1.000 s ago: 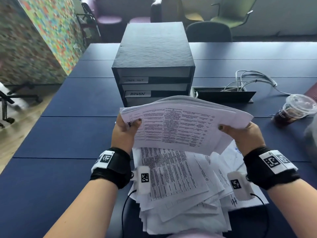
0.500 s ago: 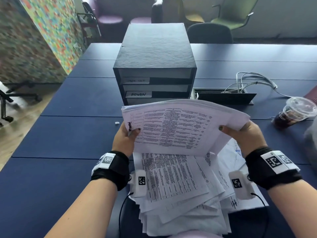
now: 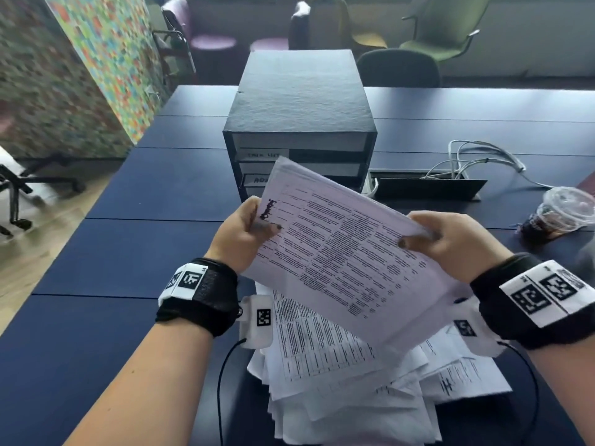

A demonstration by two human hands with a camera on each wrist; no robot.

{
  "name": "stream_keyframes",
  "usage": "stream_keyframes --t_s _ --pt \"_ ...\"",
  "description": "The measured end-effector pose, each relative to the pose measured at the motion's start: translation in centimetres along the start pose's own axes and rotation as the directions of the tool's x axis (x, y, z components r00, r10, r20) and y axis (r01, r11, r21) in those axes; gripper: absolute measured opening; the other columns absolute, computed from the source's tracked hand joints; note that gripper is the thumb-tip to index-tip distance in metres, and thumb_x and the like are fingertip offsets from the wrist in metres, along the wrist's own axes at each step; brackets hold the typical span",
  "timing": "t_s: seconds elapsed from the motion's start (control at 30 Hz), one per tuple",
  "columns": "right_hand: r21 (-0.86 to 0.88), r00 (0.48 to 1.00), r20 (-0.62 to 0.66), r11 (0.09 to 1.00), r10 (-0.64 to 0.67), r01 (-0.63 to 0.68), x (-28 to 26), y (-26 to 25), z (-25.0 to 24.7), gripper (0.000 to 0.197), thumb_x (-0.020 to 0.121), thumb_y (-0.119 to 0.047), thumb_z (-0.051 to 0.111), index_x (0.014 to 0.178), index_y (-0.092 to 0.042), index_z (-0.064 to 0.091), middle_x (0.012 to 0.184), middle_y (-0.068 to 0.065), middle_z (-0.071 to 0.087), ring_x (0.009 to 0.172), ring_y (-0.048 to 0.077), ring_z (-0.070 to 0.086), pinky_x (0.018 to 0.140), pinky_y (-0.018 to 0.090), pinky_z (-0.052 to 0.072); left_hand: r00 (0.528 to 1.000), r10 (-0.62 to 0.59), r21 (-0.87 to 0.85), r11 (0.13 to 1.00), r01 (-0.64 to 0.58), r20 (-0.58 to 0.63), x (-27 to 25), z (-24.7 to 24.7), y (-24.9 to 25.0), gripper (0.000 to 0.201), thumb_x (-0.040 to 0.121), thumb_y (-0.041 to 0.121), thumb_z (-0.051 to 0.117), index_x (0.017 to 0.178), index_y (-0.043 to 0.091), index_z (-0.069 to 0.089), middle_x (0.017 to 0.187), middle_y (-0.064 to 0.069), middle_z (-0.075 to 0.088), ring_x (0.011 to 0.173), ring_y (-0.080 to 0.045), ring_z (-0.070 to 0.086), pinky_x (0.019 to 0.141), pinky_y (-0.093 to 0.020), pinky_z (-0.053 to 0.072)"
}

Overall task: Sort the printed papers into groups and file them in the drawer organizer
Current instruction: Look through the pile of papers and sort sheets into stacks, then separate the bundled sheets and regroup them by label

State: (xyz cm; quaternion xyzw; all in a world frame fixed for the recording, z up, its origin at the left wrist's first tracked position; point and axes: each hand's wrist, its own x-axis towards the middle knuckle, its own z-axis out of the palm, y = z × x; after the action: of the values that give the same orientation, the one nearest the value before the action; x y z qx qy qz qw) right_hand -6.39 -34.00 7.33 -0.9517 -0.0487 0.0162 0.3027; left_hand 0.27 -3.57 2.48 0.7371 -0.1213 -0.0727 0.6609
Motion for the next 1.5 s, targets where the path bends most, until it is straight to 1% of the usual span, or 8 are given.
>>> stream_keyframes --t_s 0.2,0.33,0.43,0.67,0.9,1.0,1.27,1.5 --pt "0.492 0.986 0.068 0.855 0.152 -0.166 -1.2 3.0 2.3 0.005 0.077 -0.015 0.072 0.081 -0.014 0.068 0.066 -0.006 0.067 0.058 0.005 0.057 0.057 0.015 0.046 0.973 -0.215 0.191 0.955 0.229 -0.088 -0.7 -2.0 -3.5 0.016 0.077 0.037 0.068 0.085 0.026 0.059 0.081 0.002 0.061 0.071 -0.015 0.054 0.064 -0.026 0.043" --pt "0.534 0.965 0.115 0.804 0.236 -0.261 -1.8 4.9 4.7 0.026 0.073 -0.036 0.077 0.084 -0.013 0.070 0.075 0.007 0.067 0.063 0.012 0.058 0.062 0.025 0.048 0.941 -0.311 -0.042 0.950 0.308 -0.131 -1.7 -1.5 -4.7 0.005 0.091 0.027 0.059 0.092 0.023 0.057 0.091 -0.009 0.060 0.081 -0.023 0.055 0.072 -0.041 0.047" --pt "0.628 0.942 0.174 0.705 0.287 -0.330 -2.2 4.7 6.2 0.012 0.081 -0.014 0.071 0.089 -0.005 0.067 0.069 0.000 0.069 0.057 0.007 0.062 0.055 0.017 0.049 0.909 -0.368 -0.244 0.916 0.318 -0.197 -1.9 -0.7 -4.7 0.021 0.096 0.015 0.054 0.108 0.030 0.047 0.094 -0.008 0.061 0.078 -0.022 0.059 0.080 -0.048 0.051" --pt "0.790 0.838 0.365 0.341 0.406 -0.509 -2.2 5.3 11.3 0.081 0.032 -0.027 0.093 0.103 -0.001 0.064 0.079 0.012 0.070 0.061 0.020 0.066 0.057 0.029 0.057 0.865 -0.500 -0.300 0.831 0.467 -0.039 -3.2 0.9 -5.7 0.027 0.099 0.011 0.045 0.126 0.011 0.048 0.117 -0.012 0.064 0.092 -0.024 0.064 0.081 -0.045 0.054" --pt "0.787 0.806 0.379 0.301 0.455 -0.539 0.4 4.5 13.2 0.027 0.083 -0.003 0.062 0.111 -0.003 0.059 0.087 0.013 0.069 0.071 0.026 0.065 0.070 0.039 0.056 0.827 -0.560 -0.242 0.809 0.535 -0.043 -2.5 -0.9 -7.3 0.028 0.098 0.013 0.049 0.126 0.010 0.050 0.115 -0.012 0.065 0.091 -0.026 0.065 0.080 -0.042 0.056" --pt "0.789 0.792 0.356 0.294 0.497 -0.539 2.4 4.1 13.3 0.026 0.086 -0.004 0.059 0.113 -0.005 0.057 0.087 0.012 0.066 0.073 0.026 0.062 0.067 0.036 0.057 0.828 -0.559 -0.229 0.810 0.540 -0.026 -1.6 -1.4 -7.2 0.026 0.097 0.015 0.051 0.123 0.011 0.052 0.103 -0.010 0.066 0.074 -0.021 0.064 0.061 -0.032 0.057" --pt "0.799 0.784 0.231 0.347 0.576 -0.491 7.9 2.4 13.2 0.029 0.091 -0.013 0.057 0.119 -0.006 0.054 0.092 0.011 0.066 0.080 0.030 0.061 0.092 0.056 0.047 0.791 -0.604 -0.204 0.766 0.610 0.099 0.5 -2.4 -8.1 0.025 0.096 0.011 0.051 0.120 0.007 0.056 0.105 -0.011 0.066 0.075 -0.018 0.063 0.069 -0.032 0.055" --pt "0.655 0.726 0.422 0.371 0.543 -0.658 9.6 1.5 12.7 0.026 0.089 -0.036 0.059 0.102 -0.012 0.059 0.085 0.014 0.055 0.052 0.022 0.056 0.051 0.027 0.048 0.802 -0.593 -0.126 0.803 0.583 -0.069 4.2 -3.3 -8.5 0.007 0.099 0.008 0.043 0.104 0.007 0.047 0.094 -0.011 0.057 0.067 -0.023 0.056 0.039 -0.027 0.051"
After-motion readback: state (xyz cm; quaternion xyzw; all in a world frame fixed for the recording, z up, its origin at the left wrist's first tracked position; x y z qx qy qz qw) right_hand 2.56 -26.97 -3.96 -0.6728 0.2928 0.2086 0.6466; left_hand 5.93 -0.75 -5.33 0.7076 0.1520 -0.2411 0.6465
